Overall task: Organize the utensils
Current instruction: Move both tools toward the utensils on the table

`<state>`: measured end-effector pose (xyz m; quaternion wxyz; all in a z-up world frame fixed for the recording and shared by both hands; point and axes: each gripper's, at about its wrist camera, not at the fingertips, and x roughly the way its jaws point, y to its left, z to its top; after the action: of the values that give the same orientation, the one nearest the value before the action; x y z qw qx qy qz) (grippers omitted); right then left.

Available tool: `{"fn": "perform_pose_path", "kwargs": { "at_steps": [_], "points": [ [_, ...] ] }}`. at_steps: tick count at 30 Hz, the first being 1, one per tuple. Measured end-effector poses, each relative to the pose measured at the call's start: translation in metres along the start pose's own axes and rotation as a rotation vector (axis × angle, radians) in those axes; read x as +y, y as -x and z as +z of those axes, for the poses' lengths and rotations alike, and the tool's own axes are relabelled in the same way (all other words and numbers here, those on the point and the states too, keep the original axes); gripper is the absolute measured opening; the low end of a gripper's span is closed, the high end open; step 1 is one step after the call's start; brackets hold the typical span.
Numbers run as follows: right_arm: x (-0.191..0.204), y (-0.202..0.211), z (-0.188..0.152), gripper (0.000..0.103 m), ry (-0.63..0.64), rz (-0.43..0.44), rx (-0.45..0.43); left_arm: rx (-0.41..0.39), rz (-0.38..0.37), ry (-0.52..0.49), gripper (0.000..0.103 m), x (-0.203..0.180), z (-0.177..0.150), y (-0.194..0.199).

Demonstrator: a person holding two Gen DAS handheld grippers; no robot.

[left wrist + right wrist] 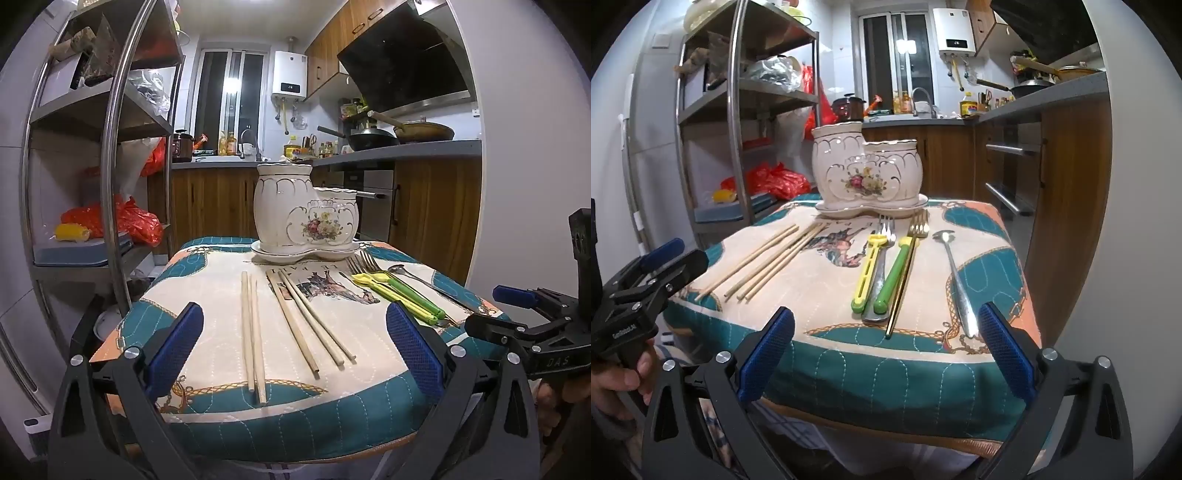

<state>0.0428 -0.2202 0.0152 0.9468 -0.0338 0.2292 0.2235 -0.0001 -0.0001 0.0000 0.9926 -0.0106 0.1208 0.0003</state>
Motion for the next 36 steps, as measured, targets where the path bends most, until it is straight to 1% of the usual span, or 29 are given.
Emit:
{"fn": "perform_pose_path", "kwargs": {
  "at_steps": [18,36],
  "points": [
    [-0.0051,0.0020,0.0022,0.099,-0.021,-0.011,-0.002,0.015,0.015,0.002,0.098,0.0005,-0.0006,-0.0010],
    [-0.0061,0.0019,0.0020,0.099,-0.025,-0.013,-0.004,0.016,0.011,0.006,0.098,-0.0005,-0.0021,-0.0029]
  ]
}}
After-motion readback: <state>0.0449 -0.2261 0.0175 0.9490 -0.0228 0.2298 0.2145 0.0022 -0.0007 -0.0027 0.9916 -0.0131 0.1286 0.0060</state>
